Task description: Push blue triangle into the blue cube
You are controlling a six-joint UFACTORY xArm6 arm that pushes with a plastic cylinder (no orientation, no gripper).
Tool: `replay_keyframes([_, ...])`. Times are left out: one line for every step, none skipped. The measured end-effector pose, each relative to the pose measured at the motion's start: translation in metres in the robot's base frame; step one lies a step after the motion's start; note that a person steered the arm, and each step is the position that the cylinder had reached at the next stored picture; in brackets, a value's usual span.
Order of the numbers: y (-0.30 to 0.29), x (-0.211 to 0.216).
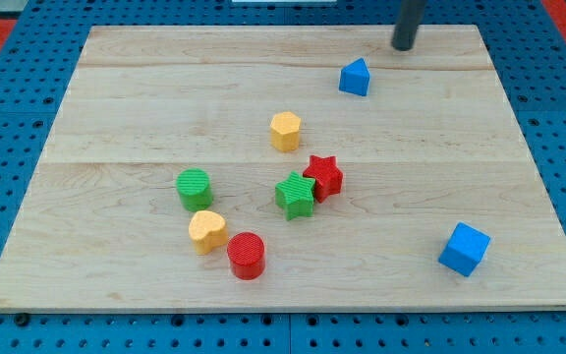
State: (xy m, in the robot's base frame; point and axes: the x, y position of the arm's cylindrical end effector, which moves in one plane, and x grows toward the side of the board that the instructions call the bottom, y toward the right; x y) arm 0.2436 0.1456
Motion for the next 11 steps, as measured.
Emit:
replay_keyframes([-0.02, 0.037])
replay_keyframes([-0.019, 0.043])
replay_keyframes([-0.019, 0.044])
replay_keyframes([-0.019, 0.044])
replay_keyframes([-0.02, 0.044])
replay_keyframes([-0.049, 0.036])
replay_keyframes([-0.068, 0.028])
replay_keyframes([-0.082, 0.049])
replay_keyframes([-0.088, 0.076])
replay_keyframes([-0.089, 0.099])
replay_keyframes([-0.088, 0.118])
